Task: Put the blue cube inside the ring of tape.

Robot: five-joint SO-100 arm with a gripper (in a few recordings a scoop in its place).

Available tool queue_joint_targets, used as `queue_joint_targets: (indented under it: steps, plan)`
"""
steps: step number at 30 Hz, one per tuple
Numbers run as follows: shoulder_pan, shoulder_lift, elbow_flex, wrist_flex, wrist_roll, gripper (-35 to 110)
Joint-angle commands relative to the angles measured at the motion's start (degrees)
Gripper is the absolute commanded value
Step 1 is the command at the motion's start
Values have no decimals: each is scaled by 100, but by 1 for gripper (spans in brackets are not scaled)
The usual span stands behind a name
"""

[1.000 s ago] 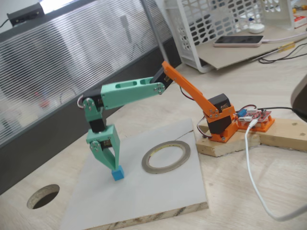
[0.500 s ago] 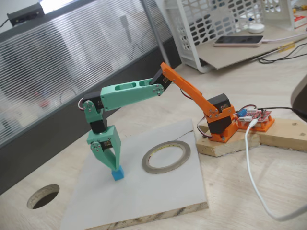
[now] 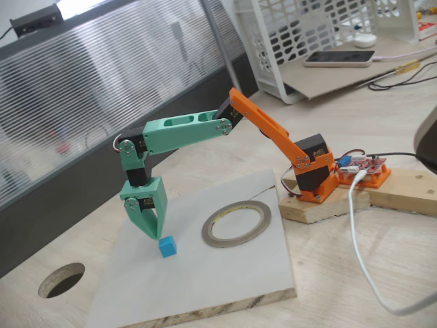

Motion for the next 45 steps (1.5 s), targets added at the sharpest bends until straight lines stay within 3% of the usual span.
queue_joint_targets:
  steps: [1, 19, 25, 34, 45]
  plan:
    - [-62, 132, -35, -35, 70, 0]
    - [-70, 132, -26, 44, 79, 1]
    - [-62, 132, -18, 97, 88, 23]
    - [-62, 132, -35, 1310, 88, 61]
    - [-62, 132, -88, 1301, 44, 67]
